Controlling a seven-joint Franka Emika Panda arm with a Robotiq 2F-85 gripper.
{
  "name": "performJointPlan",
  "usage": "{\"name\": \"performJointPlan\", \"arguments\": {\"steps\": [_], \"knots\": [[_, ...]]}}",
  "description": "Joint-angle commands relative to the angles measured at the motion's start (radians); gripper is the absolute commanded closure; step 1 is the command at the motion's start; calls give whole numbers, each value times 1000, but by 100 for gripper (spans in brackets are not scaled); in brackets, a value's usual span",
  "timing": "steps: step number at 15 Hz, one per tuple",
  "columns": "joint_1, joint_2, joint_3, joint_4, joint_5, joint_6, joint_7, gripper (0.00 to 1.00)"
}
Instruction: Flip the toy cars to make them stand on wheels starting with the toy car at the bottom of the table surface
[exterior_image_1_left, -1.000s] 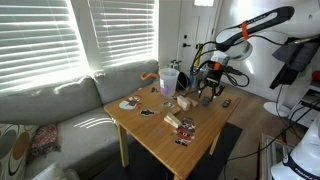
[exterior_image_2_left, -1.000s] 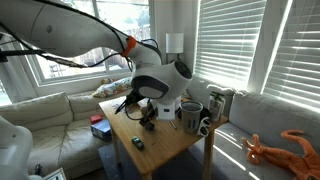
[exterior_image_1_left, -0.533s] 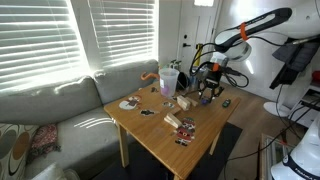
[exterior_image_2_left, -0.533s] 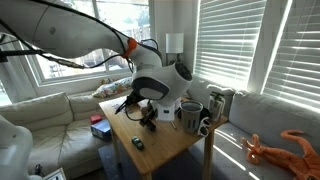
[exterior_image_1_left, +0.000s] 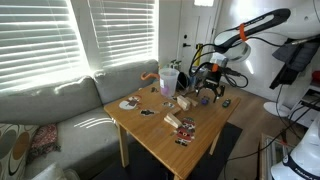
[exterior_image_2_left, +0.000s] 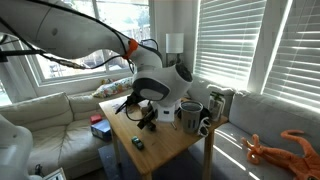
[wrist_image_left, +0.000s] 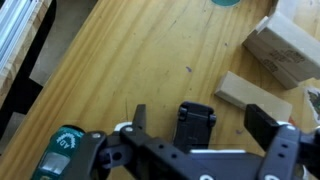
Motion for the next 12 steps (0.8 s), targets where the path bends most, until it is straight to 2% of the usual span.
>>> {"name": "performJointPlan", "arguments": {"steps": [1, 10, 12], "knots": [[12, 8, 4, 6, 12, 25, 27, 26], [4, 2, -6, 12, -2, 11, 32, 88], [-3, -9, -17, 10, 12, -18, 15, 88]]}}
